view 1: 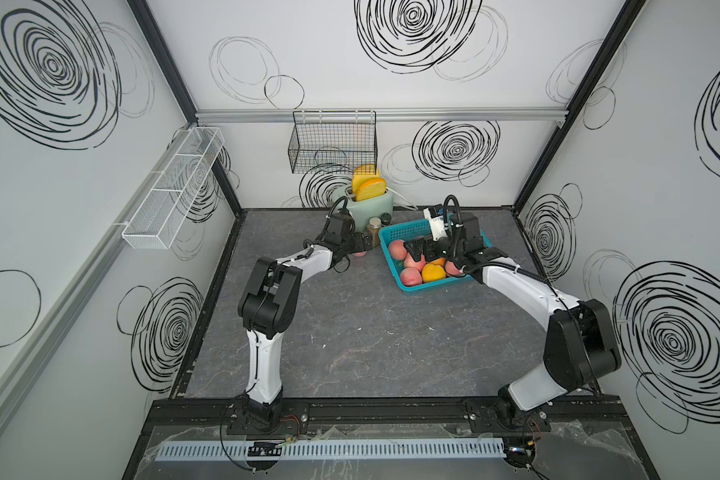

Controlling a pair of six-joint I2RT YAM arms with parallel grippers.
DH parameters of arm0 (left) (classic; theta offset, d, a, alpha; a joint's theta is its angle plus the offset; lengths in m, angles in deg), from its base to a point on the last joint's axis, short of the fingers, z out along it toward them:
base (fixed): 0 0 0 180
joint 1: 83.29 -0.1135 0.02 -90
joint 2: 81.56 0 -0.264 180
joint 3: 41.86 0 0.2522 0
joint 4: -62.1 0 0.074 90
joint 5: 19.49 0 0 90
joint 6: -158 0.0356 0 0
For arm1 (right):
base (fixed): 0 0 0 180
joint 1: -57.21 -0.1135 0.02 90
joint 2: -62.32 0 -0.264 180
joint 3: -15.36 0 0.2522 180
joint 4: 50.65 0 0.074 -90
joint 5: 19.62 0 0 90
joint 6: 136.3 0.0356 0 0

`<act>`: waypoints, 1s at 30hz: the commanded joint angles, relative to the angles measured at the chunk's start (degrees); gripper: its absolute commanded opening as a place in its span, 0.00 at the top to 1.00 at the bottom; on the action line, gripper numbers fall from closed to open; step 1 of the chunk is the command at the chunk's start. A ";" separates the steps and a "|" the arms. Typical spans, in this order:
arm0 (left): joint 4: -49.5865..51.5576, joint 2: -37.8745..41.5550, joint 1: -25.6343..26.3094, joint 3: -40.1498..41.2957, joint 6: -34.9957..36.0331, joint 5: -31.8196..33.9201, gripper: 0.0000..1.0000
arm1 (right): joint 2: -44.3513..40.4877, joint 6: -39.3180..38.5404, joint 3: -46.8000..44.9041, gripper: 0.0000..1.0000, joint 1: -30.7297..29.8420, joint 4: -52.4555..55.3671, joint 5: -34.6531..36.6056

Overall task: Put the peaches into the basket
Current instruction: Pick up the peach from the center of the board.

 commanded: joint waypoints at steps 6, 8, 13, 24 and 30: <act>3.69 -3.45 -0.43 -4.99 3.35 2.39 0.02 | -1.94 0.82 -1.12 0.04 1.29 -1.69 -1.37; 5.08 -4.18 -0.36 -6.12 3.80 3.01 0.02 | -1.99 0.92 -1.22 0.04 1.38 -1.80 -1.68; 5.96 -5.60 -0.35 -7.30 3.98 3.39 0.02 | -2.32 1.52 -1.97 0.04 2.27 -2.33 -2.79; 5.96 -7.29 -0.29 -8.31 3.72 2.87 0.01 | -2.92 1.73 -2.27 0.04 2.89 -2.49 -2.94; 5.33 -7.82 -0.53 -8.25 3.19 1.95 0.04 | -3.06 1.44 -2.58 0.04 3.14 -2.50 -2.50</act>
